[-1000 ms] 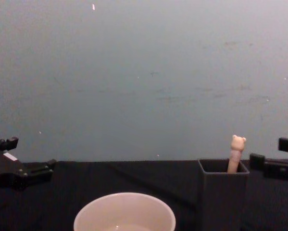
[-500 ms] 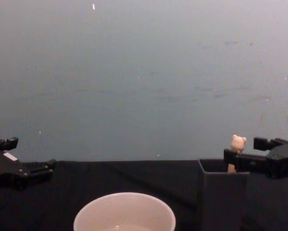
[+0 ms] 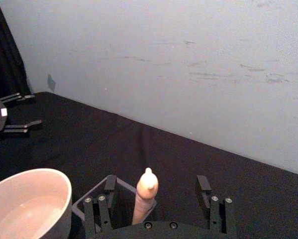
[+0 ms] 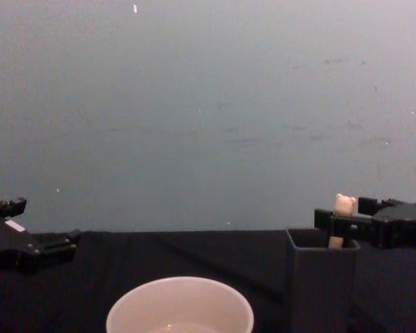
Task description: Pick up the stirring spoon with one hand, stir inside the cup, then place it back in its original position.
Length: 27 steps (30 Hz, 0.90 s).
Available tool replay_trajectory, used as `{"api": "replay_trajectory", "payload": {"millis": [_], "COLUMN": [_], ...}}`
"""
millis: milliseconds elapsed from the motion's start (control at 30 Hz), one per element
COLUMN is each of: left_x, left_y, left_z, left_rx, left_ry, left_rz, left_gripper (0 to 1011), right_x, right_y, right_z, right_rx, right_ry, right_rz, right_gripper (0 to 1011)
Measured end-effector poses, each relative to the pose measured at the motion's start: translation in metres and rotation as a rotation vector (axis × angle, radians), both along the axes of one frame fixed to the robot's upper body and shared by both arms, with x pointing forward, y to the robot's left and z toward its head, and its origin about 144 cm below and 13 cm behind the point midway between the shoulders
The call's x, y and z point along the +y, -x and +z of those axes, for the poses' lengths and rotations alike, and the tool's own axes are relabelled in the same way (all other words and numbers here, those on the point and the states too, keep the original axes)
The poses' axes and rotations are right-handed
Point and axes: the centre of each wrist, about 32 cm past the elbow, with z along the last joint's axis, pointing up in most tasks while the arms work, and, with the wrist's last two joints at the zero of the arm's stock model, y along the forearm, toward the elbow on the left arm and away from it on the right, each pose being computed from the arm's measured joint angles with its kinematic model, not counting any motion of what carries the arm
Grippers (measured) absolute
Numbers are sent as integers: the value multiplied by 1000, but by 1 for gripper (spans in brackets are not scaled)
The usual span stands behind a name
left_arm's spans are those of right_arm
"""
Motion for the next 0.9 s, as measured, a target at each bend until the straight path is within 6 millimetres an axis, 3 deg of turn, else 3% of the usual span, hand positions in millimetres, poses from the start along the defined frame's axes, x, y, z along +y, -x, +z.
{"api": "replay_trajectory", "payload": {"millis": [733, 900], "left_x": [0, 0], "left_y": [0, 0], "left_z": [0, 0], "left_rx": [0, 0], "left_ry": [0, 0], "left_rz": [0, 0], "left_gripper": [1001, 1001], "right_x": [0, 0], "right_y": [0, 0], "right_z": [0, 0], "right_rx": [0, 0], "right_ry": [1, 1], "right_rz": [-3, -1], "right_gripper": [1000, 903]}}
